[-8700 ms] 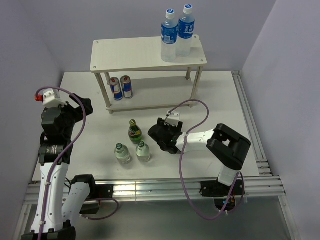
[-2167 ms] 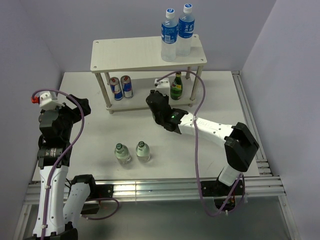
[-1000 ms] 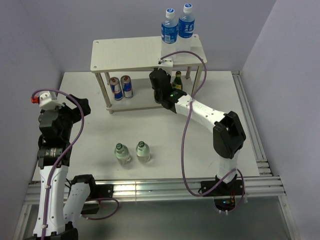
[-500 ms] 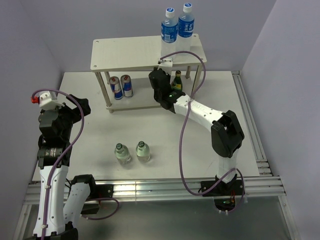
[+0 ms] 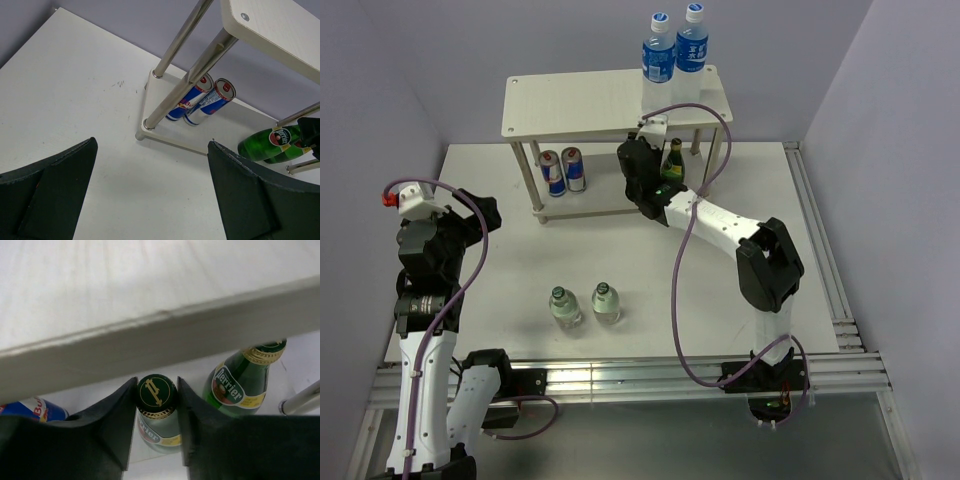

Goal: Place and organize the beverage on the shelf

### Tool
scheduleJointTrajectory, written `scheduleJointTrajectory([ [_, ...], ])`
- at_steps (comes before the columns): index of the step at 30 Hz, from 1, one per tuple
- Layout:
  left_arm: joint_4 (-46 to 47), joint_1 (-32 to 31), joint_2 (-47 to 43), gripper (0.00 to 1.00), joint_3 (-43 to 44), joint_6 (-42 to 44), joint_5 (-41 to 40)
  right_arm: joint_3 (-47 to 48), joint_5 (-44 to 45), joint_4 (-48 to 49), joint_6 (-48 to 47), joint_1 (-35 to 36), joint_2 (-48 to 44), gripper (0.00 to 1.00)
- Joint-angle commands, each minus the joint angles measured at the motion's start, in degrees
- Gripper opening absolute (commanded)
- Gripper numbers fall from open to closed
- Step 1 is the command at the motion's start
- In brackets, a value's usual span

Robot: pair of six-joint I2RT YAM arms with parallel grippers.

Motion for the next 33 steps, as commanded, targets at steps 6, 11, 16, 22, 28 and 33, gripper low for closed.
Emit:
scheduleJointTrajectory([
  [6,1.05,0.3,-0.32,0.99,0.23,1.34,0.92,1.28,3.94,5.87,0.64,-2.35,-0.77,1.0],
  [11,1.05,0.3,-0.4,0.99,0.23,1.34,0.66,0.14,3.41,5.43,1.52,-2.35,-1.39,1.0],
  [16,0.96,0.38,-0.4,0.99,0.32,1.34,0.57,-2.41,2.62,5.08,2.31,-1.56,-3.23,1.0],
  [22,1.05,0.56,-0.49,0.99,0.23,1.34,0.57,-6.89,3.06,5.95,2.84,0.63,-7.01,1.0],
  [28,1.05,0.74,-0.49,0.99,0.32,1.42,0.39,-10.23,4.38,4.99,3.45,2.57,-10.7,1.0],
  [33,1.57,0.91,-0.23,0.99,0.14,2.47,2.76,-14.71,6.22,1.4,6.78,5.73,-17.72,1.0],
])
